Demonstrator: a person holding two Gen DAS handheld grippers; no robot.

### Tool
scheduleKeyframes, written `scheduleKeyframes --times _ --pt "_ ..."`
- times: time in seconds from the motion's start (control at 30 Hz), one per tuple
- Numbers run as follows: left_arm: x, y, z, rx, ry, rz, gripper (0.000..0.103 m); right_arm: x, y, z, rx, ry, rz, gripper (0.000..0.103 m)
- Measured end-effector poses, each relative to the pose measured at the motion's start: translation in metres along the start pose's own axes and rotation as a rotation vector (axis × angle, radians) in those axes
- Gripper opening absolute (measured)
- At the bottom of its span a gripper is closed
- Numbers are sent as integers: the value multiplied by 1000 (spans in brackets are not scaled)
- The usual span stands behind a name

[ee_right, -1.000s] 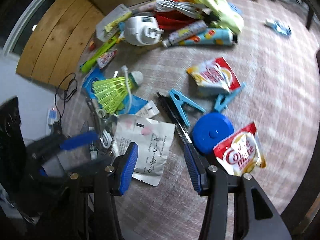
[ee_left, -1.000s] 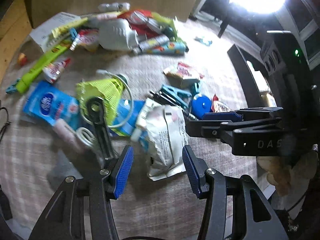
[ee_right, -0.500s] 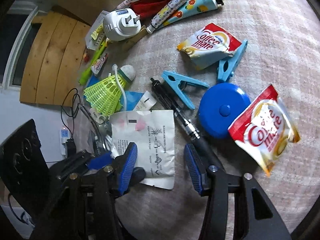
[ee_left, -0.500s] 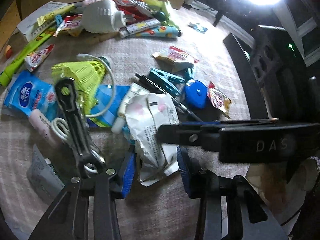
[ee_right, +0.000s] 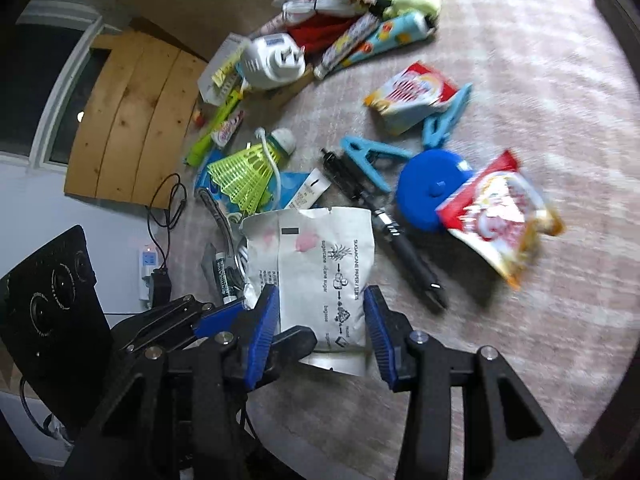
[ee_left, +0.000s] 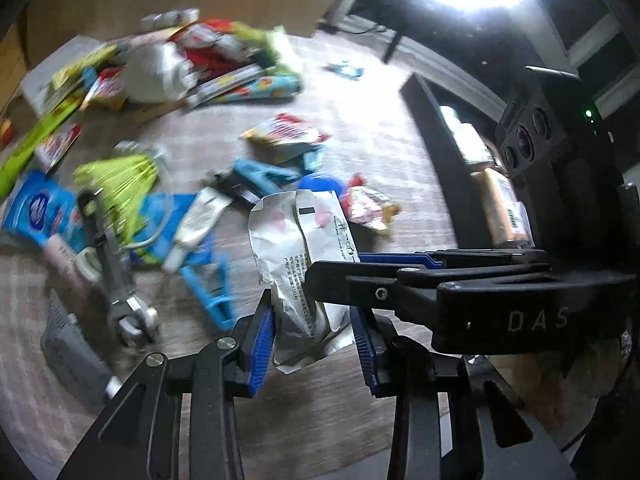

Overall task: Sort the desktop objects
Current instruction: 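Grasp the crumpled white paper sachet with the right gripper, then carry the white paper sachet to the tray and release it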

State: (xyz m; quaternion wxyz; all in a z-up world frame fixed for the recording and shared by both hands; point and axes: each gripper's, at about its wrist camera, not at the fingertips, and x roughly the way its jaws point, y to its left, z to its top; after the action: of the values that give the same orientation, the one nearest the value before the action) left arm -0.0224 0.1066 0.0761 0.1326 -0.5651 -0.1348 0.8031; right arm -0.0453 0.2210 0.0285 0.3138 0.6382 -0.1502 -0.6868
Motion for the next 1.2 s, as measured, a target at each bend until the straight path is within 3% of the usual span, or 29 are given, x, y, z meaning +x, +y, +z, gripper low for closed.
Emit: scheduleKeyframes --times 0.3,0.67,0.87,0.97,1.1,1.2 --pt "27 -96 22 149 9 -81 34 -86 -54 -13 70 -135 -64 43" --pt "83 -256 44 392 60 -179 34 -209 -161 -56 237 -310 -207 43" --pt "106 -333 57 488 70 -185 35 -264 -206 -75 308 -386 -280 43" --pt "114 -359 64 507 46 -132 52 -284 -218 -76 317 -414 -322 44" --pt "117 -366 73 506 19 -95 53 -305 -226 -75 309 -440 -455 45" --pt "115 -358 77 489 9 -76 53 -310 -225 -74 287 -450 -483 46"
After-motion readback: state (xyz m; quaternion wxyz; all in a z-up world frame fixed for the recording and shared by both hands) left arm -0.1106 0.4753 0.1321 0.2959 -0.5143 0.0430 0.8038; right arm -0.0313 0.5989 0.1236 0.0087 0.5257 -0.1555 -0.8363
